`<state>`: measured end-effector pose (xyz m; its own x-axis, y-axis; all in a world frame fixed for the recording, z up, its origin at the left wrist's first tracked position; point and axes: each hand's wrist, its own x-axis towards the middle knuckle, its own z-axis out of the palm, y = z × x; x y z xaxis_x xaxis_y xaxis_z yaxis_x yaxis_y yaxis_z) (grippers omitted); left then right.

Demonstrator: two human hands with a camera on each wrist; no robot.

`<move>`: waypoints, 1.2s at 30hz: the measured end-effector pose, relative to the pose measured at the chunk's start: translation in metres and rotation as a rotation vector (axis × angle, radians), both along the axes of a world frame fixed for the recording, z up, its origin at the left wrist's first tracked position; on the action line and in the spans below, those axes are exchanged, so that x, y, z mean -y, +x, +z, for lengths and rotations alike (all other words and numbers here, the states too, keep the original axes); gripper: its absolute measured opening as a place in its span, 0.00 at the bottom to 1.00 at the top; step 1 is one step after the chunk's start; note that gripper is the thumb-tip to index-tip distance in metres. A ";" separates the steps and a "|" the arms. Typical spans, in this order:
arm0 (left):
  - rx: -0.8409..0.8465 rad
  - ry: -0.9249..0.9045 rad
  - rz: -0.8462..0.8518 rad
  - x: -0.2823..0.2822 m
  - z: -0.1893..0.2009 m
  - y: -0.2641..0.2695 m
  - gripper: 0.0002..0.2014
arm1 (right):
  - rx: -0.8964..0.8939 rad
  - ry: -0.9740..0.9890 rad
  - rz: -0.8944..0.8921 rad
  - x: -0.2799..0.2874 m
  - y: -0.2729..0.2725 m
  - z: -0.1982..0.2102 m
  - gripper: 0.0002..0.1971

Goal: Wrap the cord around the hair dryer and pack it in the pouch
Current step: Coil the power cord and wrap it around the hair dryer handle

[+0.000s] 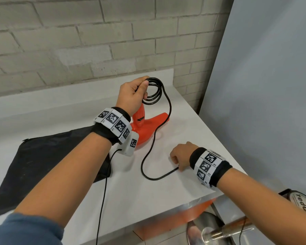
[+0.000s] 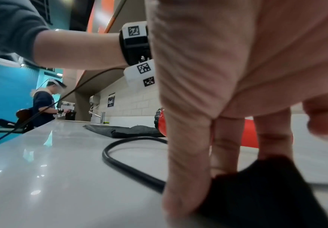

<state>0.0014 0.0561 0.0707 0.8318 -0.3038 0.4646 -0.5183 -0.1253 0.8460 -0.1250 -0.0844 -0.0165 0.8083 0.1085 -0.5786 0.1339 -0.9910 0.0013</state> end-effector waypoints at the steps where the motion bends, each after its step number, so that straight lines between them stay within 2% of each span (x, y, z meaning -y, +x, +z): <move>1: -0.007 -0.003 0.008 -0.001 0.000 0.001 0.15 | 0.002 0.004 0.005 -0.001 0.000 -0.001 0.06; 5: -0.034 -0.004 0.017 -0.004 0.003 0.001 0.15 | -0.058 0.130 -0.102 0.005 0.001 0.011 0.13; 7: -0.049 0.000 0.003 -0.005 0.004 0.003 0.14 | -0.040 0.294 -0.210 0.014 0.002 0.020 0.09; 9: -0.063 0.001 0.005 -0.005 0.004 0.006 0.14 | 0.035 0.538 -0.332 0.026 0.003 0.029 0.05; 12: -0.064 -0.007 0.017 -0.007 0.004 0.008 0.14 | 0.120 1.038 -0.544 0.039 0.003 0.044 0.09; 15: -0.062 -0.008 0.017 -0.007 0.004 0.009 0.14 | 0.227 1.475 -0.611 0.037 0.003 0.062 0.10; 17: -0.073 -0.020 0.008 -0.006 0.003 0.011 0.14 | 0.315 1.673 -0.623 0.026 0.008 0.072 0.10; 20: -0.069 -0.012 0.019 -0.004 0.003 0.011 0.14 | 0.459 1.847 -0.625 0.001 0.020 0.080 0.10; 24: -0.015 -0.003 0.006 -0.003 0.004 0.006 0.13 | 0.733 1.953 -0.640 -0.021 0.040 0.085 0.12; 27: 0.015 -0.014 -0.001 -0.003 0.006 0.005 0.12 | 0.928 1.928 -0.653 -0.031 0.054 0.085 0.14; 31: -0.052 -0.050 -0.015 -0.007 0.006 0.013 0.14 | 1.174 1.631 -0.625 -0.039 0.066 0.081 0.18; 36: -0.028 -0.020 -0.037 -0.010 0.009 0.017 0.13 | 1.271 1.373 -0.595 -0.047 0.073 0.077 0.18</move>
<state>0.0183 0.0659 0.0798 0.8329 -0.3253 0.4477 -0.4986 -0.0899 0.8622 -0.0520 -0.0373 0.0603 0.7156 -0.4938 0.4941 0.3808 -0.3173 -0.8685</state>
